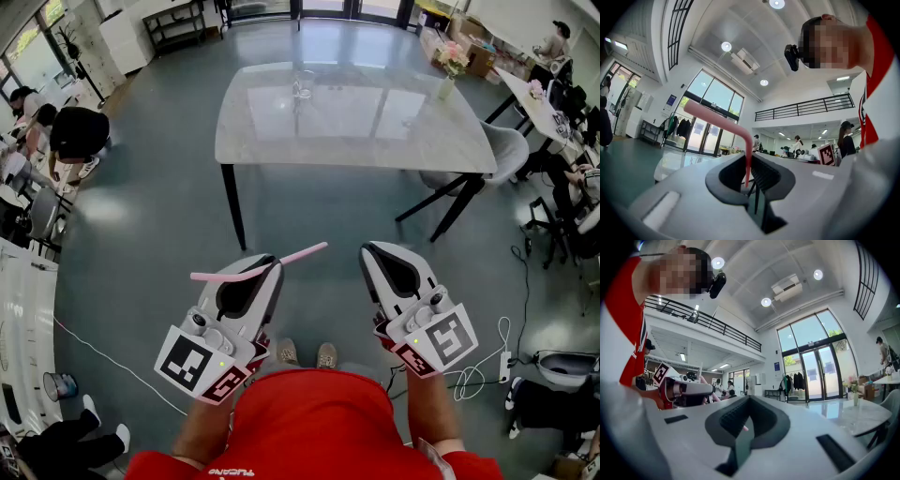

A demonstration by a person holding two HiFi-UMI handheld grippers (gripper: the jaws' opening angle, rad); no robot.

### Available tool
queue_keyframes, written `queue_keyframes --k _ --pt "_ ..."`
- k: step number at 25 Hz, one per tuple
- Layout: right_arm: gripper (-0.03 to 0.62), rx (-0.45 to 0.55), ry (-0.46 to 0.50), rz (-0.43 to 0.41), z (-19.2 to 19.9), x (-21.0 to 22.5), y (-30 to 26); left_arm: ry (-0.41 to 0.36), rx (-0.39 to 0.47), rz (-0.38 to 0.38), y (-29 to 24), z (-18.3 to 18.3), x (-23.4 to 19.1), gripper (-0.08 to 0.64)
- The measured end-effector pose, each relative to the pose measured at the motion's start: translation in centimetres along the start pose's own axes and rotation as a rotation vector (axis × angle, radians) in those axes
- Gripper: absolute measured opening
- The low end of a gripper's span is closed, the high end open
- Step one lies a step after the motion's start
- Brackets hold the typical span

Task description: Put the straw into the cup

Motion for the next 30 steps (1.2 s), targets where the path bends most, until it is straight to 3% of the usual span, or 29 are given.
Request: queue_keyframes --k 30 --pt "0.002 0.021 -0.033 -0.012 1.0 3.9 2.8 -0.043 0.013 -0.074 -2.9 -1.0 2.4 0.037"
Point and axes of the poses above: the fingertips, and each gripper's own axes: y backward along the fingers, x to its right, z out of its underside, the point moved 6 cm from there along y, backward along the fingers, and after that the axes turned 12 degrees about -x, right-handed, at the moved point
